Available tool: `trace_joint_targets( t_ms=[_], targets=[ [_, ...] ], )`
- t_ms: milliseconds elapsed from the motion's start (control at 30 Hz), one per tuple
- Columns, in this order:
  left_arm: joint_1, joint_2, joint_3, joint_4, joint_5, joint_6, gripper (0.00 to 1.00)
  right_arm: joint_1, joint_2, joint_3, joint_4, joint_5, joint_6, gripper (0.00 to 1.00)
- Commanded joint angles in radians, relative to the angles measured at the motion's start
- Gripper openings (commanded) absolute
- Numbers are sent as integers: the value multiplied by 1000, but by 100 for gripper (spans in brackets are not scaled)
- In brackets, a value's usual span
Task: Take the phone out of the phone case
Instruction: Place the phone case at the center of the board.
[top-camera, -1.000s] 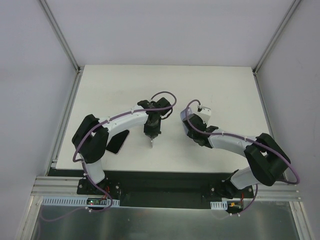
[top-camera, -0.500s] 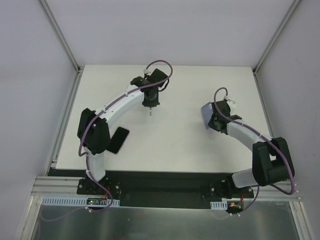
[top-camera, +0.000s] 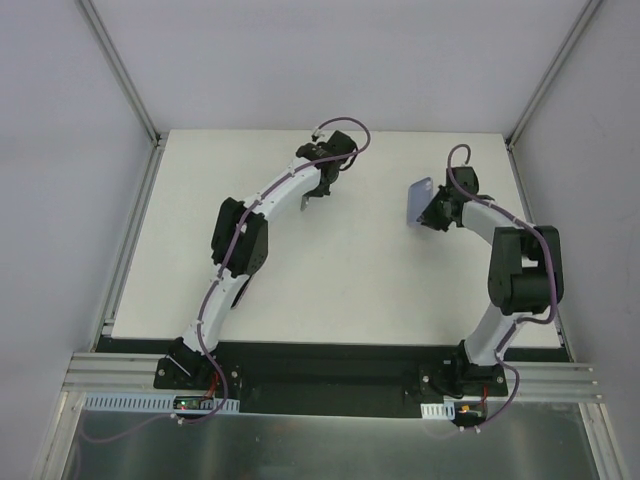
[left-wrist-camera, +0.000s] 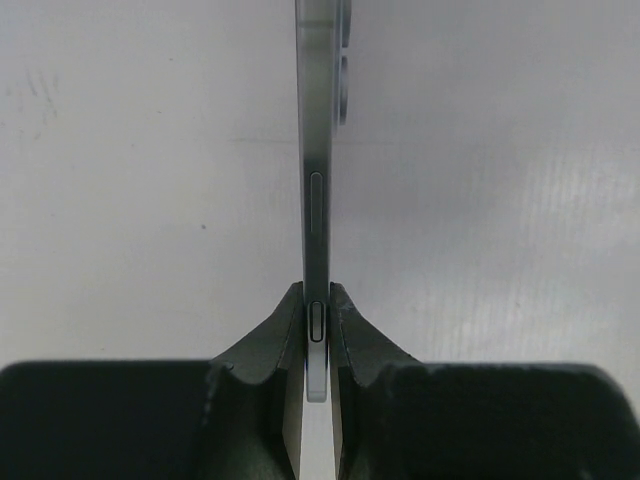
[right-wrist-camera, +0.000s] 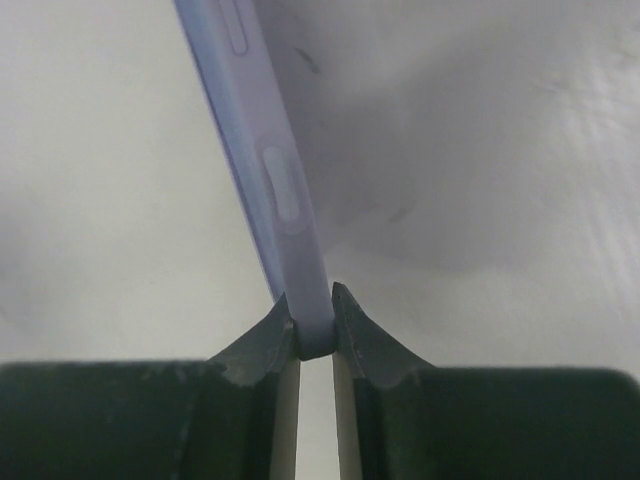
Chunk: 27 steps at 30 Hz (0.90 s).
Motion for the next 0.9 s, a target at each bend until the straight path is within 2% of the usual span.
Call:
trace_joint_targets(
  t_ms=[0, 200, 233, 300, 333, 400, 467, 567, 600, 667, 700, 733, 800, 867],
  targets=[
    [25, 12, 75, -38, -177, 95, 0, 48, 126, 144, 67, -154, 45, 1],
    [14, 76, 72, -38, -199, 127, 0, 100, 263, 295, 64, -119, 134, 2],
    [14, 81, 71, -38, -193, 127, 0, 101, 269, 298, 63, -106, 142, 6],
    [14, 92, 63, -38, -176, 120, 0, 100, 284, 313, 39, -71, 153, 22],
    [14, 93, 62, -40, -152, 115, 0, 100, 286, 316, 29, -62, 147, 39],
    [14, 90, 51, -38, -118, 103, 0, 100, 274, 313, 0, -30, 135, 52],
    [16, 81, 37, -37, -61, 86, 2, 101, 240, 296, -20, -8, 112, 69],
    [14, 60, 29, -35, 23, 66, 18, 100, 168, 263, -49, 33, 87, 72],
    [14, 45, 26, -35, 40, 60, 31, 100, 146, 234, -55, 38, 79, 73],
    [14, 25, 19, -34, 74, 48, 47, 100, 79, 206, -63, 72, 56, 74],
    [14, 0, 14, -32, 83, 45, 65, 100, 56, 174, -67, 70, 49, 74],
    [14, -15, 0, -27, 92, 40, 73, 101, 33, 157, -69, 69, 41, 74],
    [13, -64, -16, -27, 103, 35, 86, 101, -41, 115, -69, 62, 21, 74],
    [10, -110, -73, -24, 109, 20, 91, 103, -119, 48, -71, 56, 3, 74]
  ],
)
